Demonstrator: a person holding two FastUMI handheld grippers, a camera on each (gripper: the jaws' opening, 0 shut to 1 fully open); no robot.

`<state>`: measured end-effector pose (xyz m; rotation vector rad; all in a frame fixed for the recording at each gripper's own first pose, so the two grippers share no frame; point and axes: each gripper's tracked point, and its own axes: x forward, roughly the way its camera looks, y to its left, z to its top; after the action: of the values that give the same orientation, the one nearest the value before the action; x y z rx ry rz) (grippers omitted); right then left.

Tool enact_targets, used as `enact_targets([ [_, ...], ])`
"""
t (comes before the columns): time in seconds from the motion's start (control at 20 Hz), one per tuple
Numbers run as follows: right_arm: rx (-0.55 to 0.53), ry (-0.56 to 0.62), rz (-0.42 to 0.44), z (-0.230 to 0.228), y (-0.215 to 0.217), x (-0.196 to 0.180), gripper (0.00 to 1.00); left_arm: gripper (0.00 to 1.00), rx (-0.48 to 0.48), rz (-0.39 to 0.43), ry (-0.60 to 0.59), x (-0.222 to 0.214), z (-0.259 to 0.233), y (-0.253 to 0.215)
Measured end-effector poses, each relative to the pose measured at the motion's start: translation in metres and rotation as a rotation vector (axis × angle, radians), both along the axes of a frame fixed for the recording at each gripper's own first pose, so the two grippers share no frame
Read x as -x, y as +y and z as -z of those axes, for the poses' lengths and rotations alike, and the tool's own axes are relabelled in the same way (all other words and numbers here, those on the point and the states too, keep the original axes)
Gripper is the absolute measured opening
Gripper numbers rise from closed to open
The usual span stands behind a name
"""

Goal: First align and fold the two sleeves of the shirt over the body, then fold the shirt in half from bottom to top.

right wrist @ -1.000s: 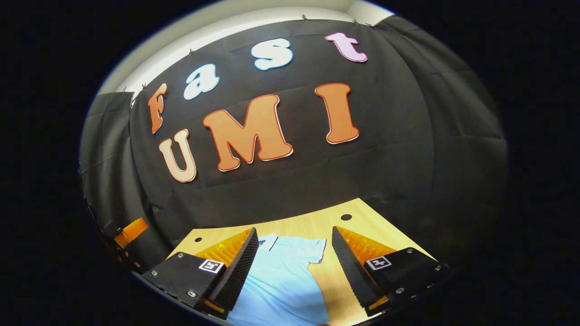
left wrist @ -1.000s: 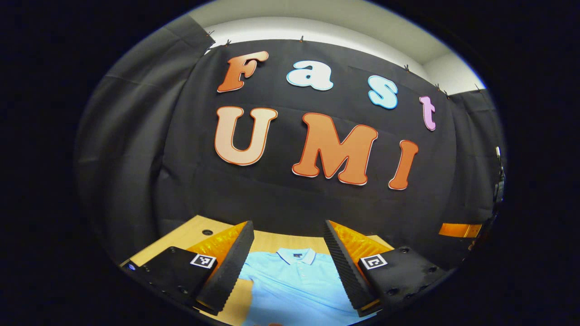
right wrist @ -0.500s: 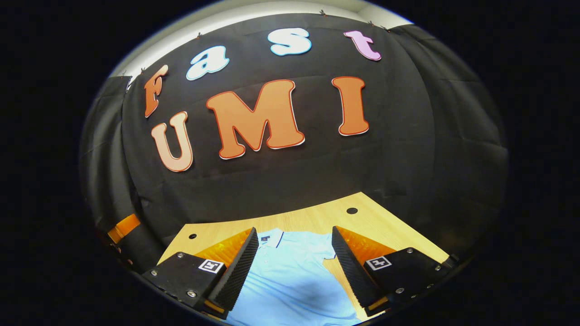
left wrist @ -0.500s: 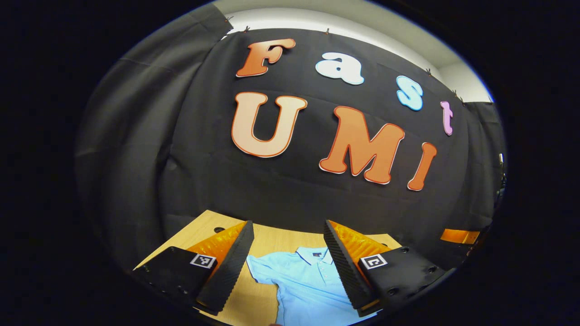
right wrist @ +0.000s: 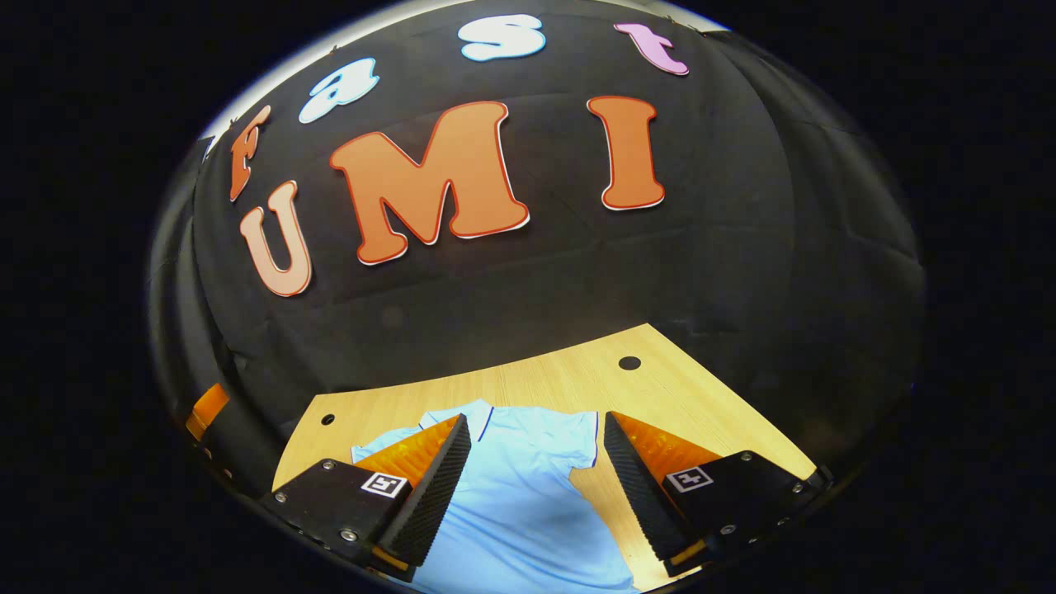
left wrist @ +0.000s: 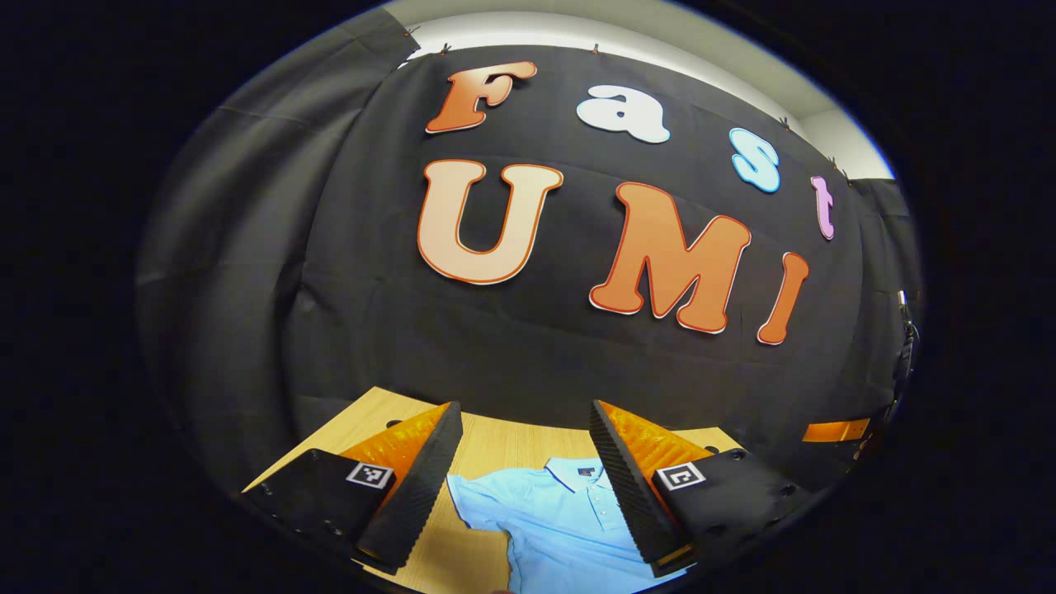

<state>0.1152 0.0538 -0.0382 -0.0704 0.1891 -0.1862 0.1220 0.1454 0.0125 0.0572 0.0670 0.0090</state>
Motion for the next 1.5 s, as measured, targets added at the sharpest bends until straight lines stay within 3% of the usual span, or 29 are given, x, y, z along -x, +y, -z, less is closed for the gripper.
enact_targets([
  [0.4, -0.097, 0.237, 0.030, 0.044, -0.060, -0.085, 0.98, 1.00, -0.044, -0.060, 0.025, -0.025, 0.024, -0.006],
  [0.75, -0.066, 0.494, 0.137, 0.112, -0.112, -0.146, 0.98, 1.00, -0.075, -0.034, 0.064, -0.046, 0.039, -0.005],
  [0.95, -0.134, 0.603, 0.170, 0.150, -0.121, -0.178, 0.99, 1.00, -0.073, -0.044, 0.077, -0.055, 0.044, 0.008],
  [1.5, -0.103, 0.785, 0.288, 0.217, -0.150, -0.196, 0.99, 1.00, -0.064, -0.084, 0.142, -0.068, 0.071, 0.043],
])
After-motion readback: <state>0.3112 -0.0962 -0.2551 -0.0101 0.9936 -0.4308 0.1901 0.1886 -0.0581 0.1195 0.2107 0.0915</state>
